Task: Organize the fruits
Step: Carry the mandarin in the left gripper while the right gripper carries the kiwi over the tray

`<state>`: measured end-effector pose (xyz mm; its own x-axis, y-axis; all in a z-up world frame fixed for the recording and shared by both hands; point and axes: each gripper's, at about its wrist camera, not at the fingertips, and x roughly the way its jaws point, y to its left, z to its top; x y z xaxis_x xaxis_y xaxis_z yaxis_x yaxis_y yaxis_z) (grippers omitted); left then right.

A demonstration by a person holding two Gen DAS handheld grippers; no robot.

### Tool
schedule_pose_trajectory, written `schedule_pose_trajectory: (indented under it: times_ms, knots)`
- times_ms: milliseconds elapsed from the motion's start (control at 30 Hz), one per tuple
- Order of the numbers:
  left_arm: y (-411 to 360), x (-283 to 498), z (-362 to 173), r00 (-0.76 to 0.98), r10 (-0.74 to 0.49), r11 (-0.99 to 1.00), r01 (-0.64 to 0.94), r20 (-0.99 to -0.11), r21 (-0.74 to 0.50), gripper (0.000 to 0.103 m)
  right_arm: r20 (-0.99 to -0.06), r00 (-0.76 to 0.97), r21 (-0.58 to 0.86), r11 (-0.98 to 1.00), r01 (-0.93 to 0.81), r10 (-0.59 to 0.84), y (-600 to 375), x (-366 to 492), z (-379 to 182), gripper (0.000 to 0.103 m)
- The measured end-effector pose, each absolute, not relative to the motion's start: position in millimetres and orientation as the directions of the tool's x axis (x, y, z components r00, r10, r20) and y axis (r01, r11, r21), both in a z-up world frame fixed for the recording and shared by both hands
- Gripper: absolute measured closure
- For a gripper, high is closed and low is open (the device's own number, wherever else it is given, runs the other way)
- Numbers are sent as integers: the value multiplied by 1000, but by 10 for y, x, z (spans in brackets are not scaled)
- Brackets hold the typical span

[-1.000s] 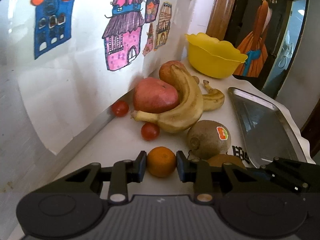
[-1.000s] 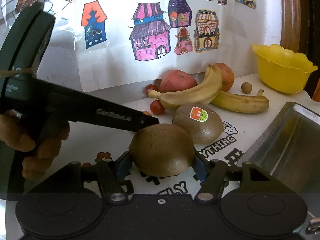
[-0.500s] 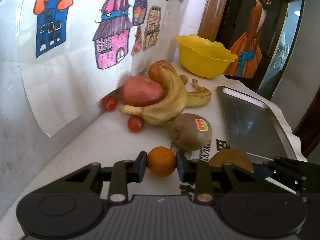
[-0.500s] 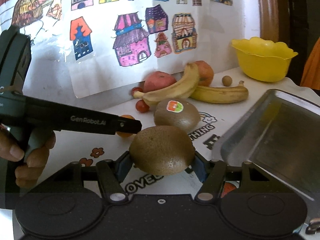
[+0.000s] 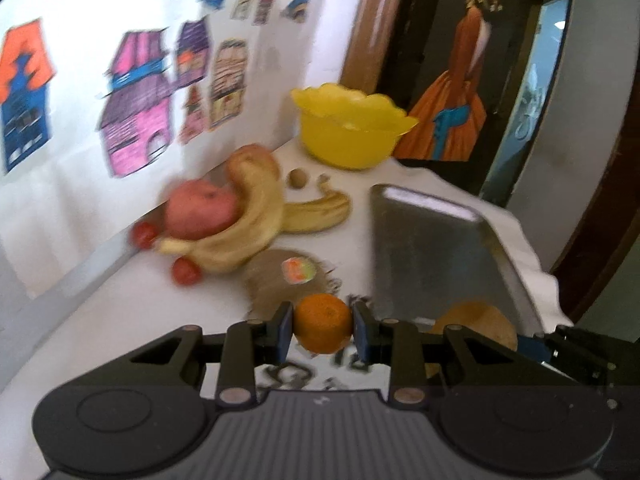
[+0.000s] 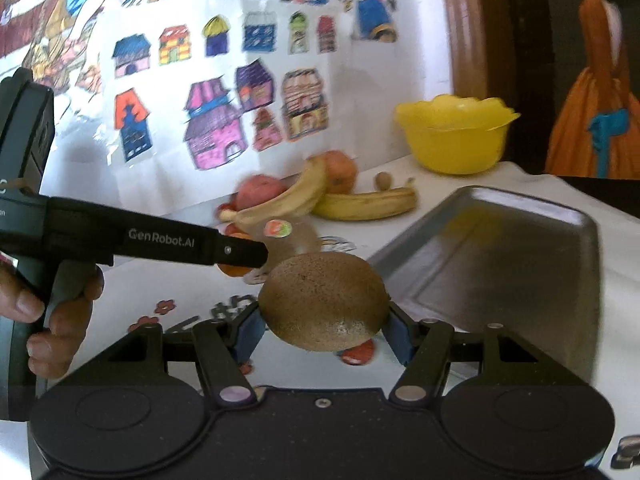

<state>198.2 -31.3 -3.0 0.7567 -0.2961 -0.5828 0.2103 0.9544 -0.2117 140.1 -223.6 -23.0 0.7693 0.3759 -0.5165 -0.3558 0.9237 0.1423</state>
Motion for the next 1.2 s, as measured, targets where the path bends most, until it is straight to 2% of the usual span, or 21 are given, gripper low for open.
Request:
schedule_pose_trajectory:
  times_ms: [200,500,1200]
  knots:
    - [-677,2063,13,757,-344,939,266,-556,-218,69,-509,811,127,956,-263,290,-2578,1339,-216,38]
    - [-1078,2226,-153,725,-389,921,317,-568,-226,69,-520,834,117,983,-140,181,-2920,1346,-317,38]
    - [-1240,2380,-341,673,-351,934,304,-651,-188,69,-582,798,120,987,-102,153,-2948,1461,-396,37]
